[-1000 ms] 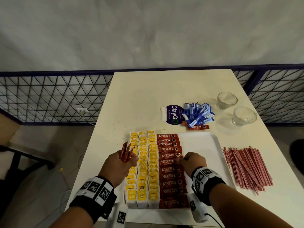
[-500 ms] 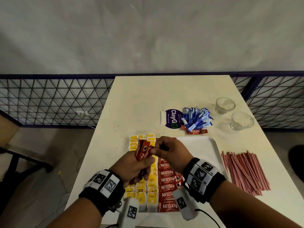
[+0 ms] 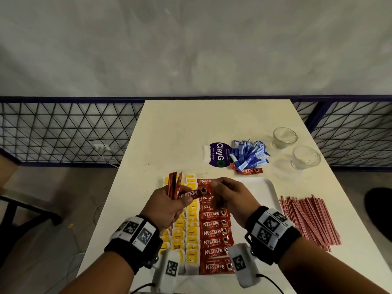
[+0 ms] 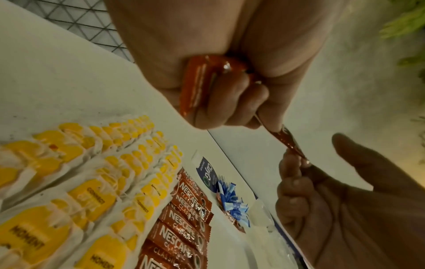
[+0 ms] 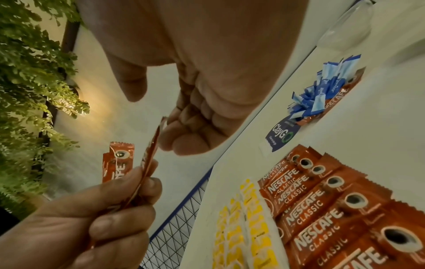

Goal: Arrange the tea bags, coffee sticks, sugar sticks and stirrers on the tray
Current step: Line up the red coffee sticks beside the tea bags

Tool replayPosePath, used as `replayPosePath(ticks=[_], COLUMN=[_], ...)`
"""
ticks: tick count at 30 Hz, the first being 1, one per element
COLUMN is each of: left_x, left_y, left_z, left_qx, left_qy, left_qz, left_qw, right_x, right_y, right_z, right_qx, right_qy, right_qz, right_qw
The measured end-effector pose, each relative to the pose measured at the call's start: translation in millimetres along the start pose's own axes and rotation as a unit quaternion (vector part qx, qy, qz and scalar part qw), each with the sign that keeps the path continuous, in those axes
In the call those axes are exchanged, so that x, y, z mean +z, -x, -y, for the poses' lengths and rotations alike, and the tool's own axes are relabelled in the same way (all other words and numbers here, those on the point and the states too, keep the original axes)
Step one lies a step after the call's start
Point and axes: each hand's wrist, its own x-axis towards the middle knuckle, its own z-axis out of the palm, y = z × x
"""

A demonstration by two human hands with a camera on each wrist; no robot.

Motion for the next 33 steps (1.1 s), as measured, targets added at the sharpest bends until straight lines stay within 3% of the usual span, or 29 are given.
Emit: replayPosePath(ticks=[6, 14, 18, 22, 29, 33], left_x=[5.4, 5.0, -15.2, -24.3, -34.9, -39.3], left_y=[-1.2, -9.5, -10.0, -7.0, -1.5, 1.5], left_z=[-1.5, 6.8, 25.8, 39.5, 40.9, 39.0], left_qx=[-0.018, 0.010, -0.008, -0.017, -0.031, -0.030], left_qy=[0.008, -0.079, -0.117, -0.137, -0.127, -0.127], left_qz=[0.007, 0.001, -0.034, -0.030, -0.035, -0.036], left_qw=[1.000, 0.997, 0.992, 0.990, 0.991, 0.991], right_x=[-11.8, -39.9, -67.3, -64.1, -49.2, -46.3], right_y=[-5.2, -0.6, 11.8, 15.5, 5.5, 4.2], right_z=[-9.0, -25.2, -53.7, -78.3, -87.4, -88.2], right_qx=[0.002, 0.075, 0.173, 0.242, 0.274, 0.274], right_qy=[0.121, 0.057, 0.078, 0.086, 0.150, 0.254], right_qz=[-0.050, -0.093, -0.128, -0.134, -0.134, -0.144], right_qw=[0.991, 0.991, 0.973, 0.957, 0.941, 0.916])
